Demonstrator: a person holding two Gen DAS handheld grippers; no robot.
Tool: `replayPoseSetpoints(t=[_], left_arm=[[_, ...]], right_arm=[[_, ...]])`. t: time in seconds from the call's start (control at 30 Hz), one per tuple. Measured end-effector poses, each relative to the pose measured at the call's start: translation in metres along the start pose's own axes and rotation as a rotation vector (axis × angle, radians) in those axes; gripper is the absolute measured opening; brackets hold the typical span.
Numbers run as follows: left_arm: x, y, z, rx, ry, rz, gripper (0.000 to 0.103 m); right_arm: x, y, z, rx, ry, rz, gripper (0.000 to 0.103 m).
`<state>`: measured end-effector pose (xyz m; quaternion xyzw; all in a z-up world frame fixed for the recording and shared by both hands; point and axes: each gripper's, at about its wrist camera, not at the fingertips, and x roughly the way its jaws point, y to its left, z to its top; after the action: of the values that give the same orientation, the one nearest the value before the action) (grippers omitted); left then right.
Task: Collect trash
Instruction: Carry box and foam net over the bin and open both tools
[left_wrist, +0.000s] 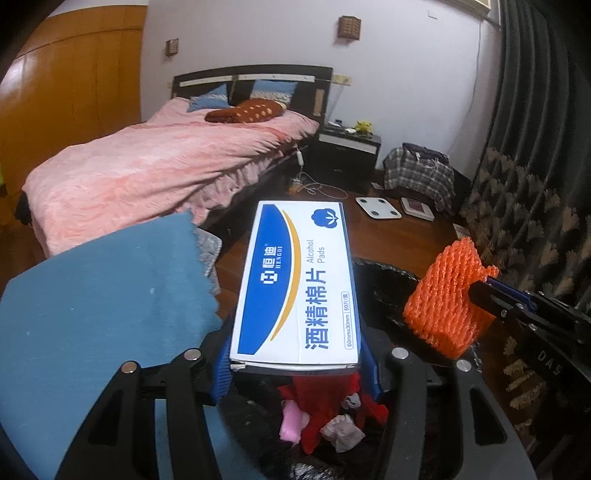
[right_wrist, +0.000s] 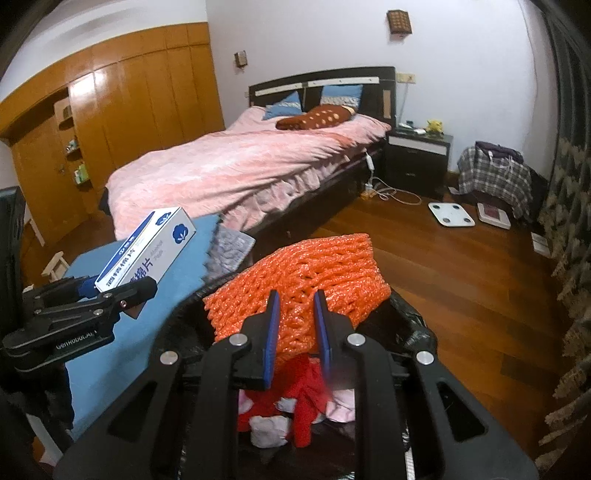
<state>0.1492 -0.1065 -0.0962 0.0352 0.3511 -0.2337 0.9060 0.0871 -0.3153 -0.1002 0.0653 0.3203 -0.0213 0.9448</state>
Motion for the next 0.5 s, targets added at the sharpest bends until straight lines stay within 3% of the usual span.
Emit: replayPoseSetpoints(t=[0.33, 0.4, 0.5], left_arm=[[0.029, -0.014, -0.002, 0.021, 0.042, -0.027, 0.055], [0.034, -0.014, -0.002, 0.021, 0.060, -0.047, 0.055], [0.037, -0.012, -0.002, 0.025, 0.079, -0.062, 0.066]], right_arm=[[0.024, -0.017, -0.018, 0.038, 0.057, -0.012, 0.019], [0.030, -0.019, -0.021, 0.045, 0.072, -0.007, 0.023], [0.038, -0.024, -0.026, 0.056, 0.099, -0.018, 0.031]])
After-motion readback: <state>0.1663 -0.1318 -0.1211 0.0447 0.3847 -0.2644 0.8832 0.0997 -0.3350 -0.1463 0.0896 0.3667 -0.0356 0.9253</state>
